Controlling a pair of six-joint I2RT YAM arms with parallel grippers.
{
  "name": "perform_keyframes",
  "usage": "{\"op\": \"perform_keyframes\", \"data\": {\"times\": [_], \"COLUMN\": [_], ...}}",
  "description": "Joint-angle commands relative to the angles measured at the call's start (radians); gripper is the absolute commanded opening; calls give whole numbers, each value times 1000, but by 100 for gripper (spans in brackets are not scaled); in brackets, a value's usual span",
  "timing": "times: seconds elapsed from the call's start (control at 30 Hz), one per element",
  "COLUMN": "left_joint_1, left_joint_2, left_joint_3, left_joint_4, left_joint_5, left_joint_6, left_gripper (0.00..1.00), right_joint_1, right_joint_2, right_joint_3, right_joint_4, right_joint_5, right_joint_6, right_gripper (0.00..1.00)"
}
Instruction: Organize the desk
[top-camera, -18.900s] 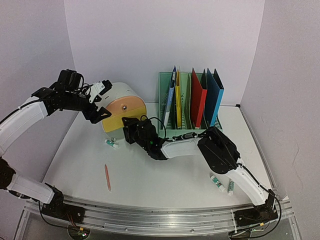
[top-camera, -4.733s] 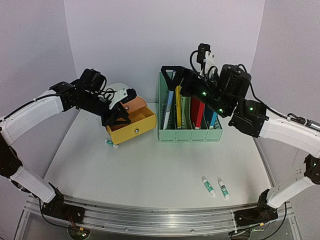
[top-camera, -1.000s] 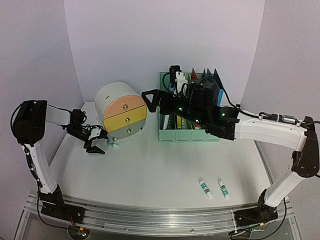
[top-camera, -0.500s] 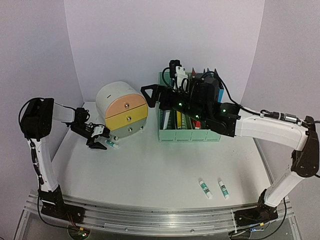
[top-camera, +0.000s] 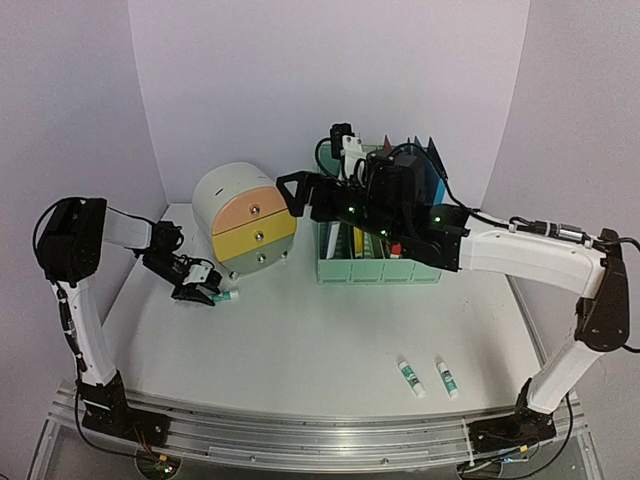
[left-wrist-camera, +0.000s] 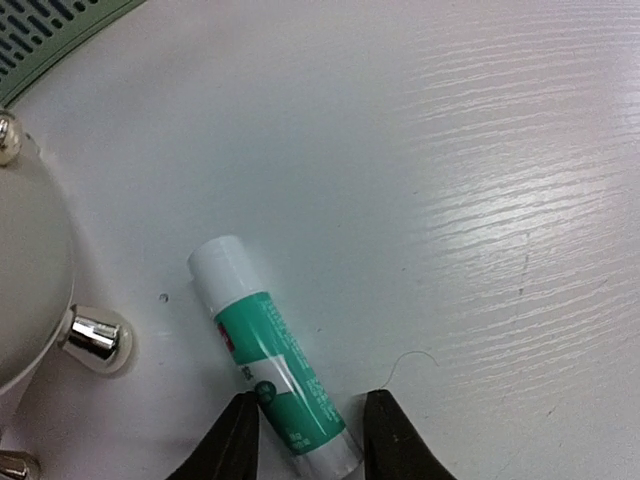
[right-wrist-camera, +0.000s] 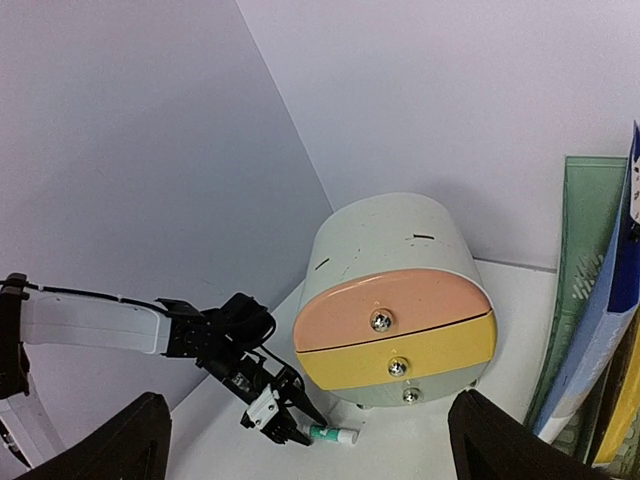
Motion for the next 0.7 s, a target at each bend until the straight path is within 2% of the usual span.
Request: {"op": "perform_keyframes", "data": {"times": [0.0,0.17,0.33,0.4,0.5,0.57,0.67], "left_joint_1": [-34,-41,-39,-34,-24,-20,-20], "left_joint_2": [-25,-75,-151,-186,-224,-241,-266], "left_joint_3": [-57,-130,-213,-241,-253,-245,-247], "left_joint_4": [5,34,53,59,54,48,27], "left_joint_5": [-96,-121,-164,-190,-200,-205,-228], "left_joint_6": [24,32,-5,-17,-63,-103,-117], "left_gripper": [25,1,0,0,0,0,0], "right_joint_1": [2,3,5,8,8,7,7], "right_joint_2": [77,196,351,418,497,538,593], "right_joint_3": [63,96,149,186,201,210,194], "right_joint_4": [-43,-59,-59,-45,30,86,188], "right_joint_5": [21,-58,-174,-201,-199,-181,-132], "right_joint_6": [115,337,605,671,790,863,969], "right_gripper": [97,84,60,56,43,41,42]}}
